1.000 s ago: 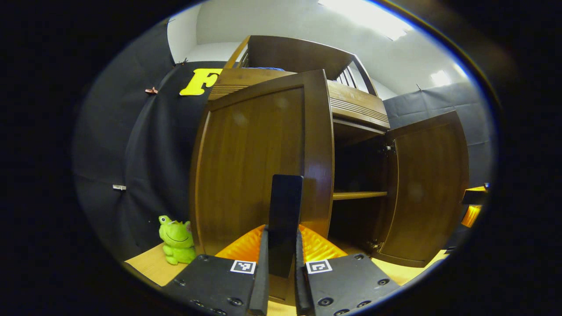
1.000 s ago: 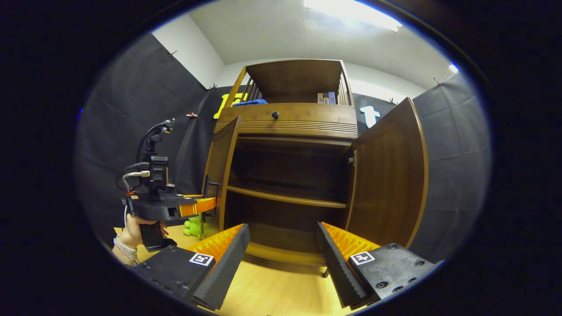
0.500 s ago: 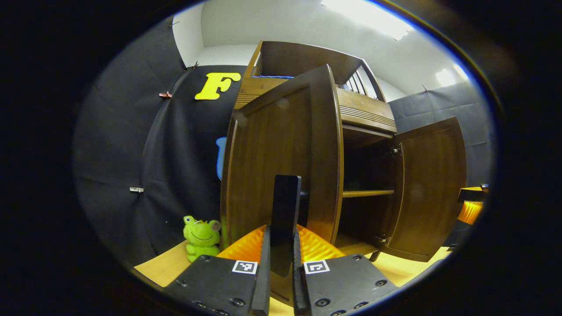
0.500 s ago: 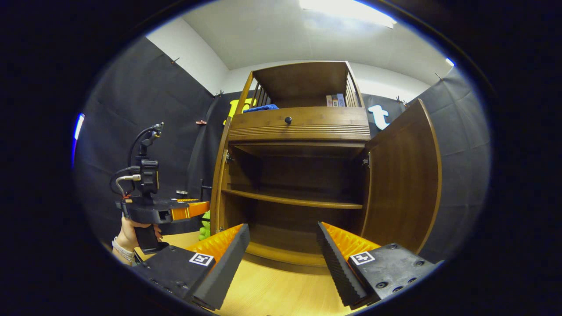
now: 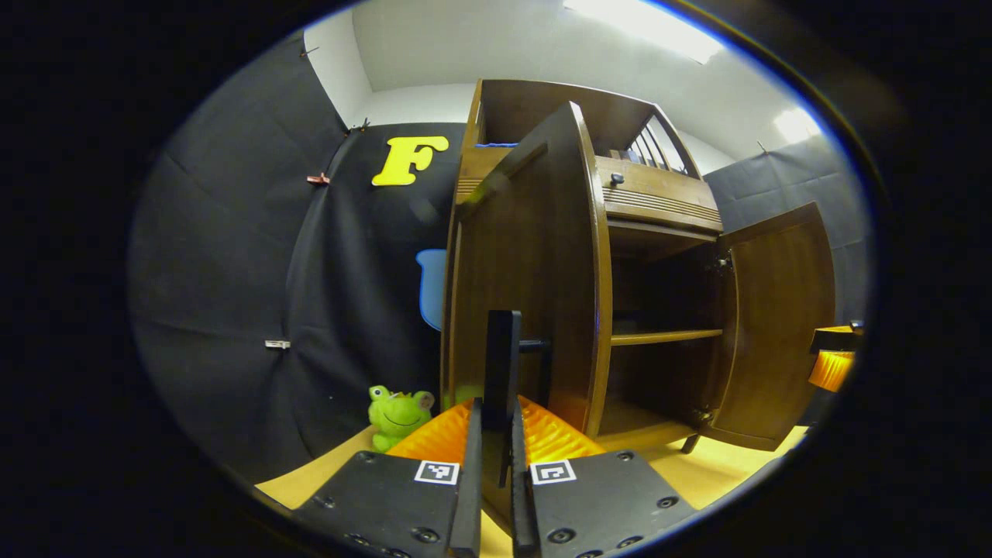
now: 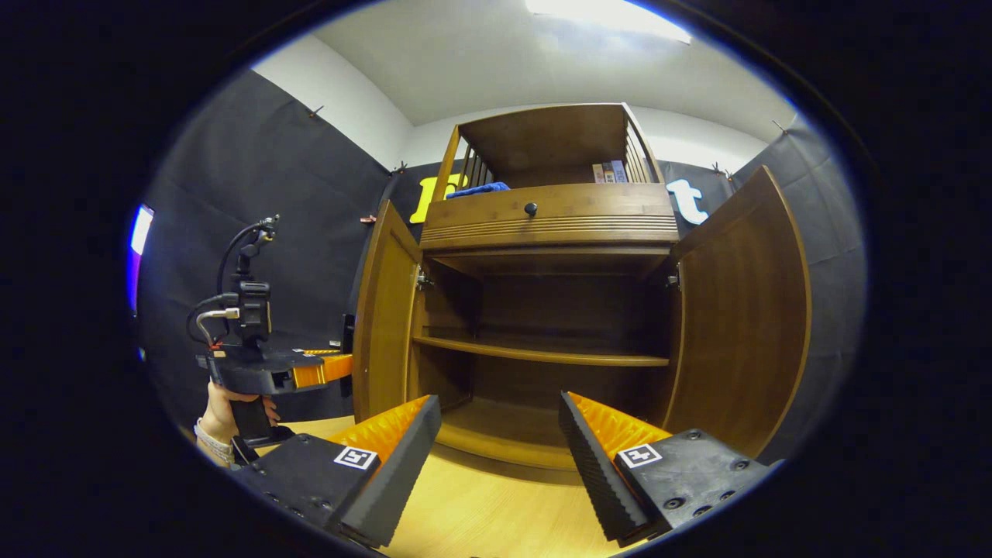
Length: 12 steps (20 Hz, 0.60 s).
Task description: Open the right door of the double-door shoe cabinet with the right hand, and open the left door with the left hand.
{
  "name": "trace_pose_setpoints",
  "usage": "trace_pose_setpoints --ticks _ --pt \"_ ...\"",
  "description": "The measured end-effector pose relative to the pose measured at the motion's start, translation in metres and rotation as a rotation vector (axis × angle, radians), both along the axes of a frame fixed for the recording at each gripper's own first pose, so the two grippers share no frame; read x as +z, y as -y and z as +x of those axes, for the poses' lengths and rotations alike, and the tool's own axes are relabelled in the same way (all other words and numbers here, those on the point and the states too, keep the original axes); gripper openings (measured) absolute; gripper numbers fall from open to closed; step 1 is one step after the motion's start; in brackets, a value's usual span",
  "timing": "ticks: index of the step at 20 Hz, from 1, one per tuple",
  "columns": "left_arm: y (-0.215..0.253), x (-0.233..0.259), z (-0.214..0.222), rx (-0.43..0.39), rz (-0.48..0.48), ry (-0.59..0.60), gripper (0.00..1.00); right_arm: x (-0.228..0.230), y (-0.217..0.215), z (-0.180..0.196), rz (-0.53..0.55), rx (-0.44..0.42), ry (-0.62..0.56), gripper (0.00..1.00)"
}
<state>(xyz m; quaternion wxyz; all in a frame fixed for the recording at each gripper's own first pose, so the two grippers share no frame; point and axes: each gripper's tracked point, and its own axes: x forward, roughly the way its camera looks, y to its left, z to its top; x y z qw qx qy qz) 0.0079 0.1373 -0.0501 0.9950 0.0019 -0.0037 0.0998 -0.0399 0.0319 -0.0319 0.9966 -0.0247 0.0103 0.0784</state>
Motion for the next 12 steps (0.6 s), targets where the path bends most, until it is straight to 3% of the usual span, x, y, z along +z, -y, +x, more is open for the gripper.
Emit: trace_pose_setpoints --ticks 5,12 --pt "-0.017 0.006 -0.018 0.028 0.004 0.012 0.14 -0.003 -0.017 0.003 0.013 0.032 -0.006 0.98" --pt "-0.036 0.016 -0.030 0.139 0.030 0.018 0.05 -0.004 -0.038 0.004 0.010 0.072 -0.006 0.97"
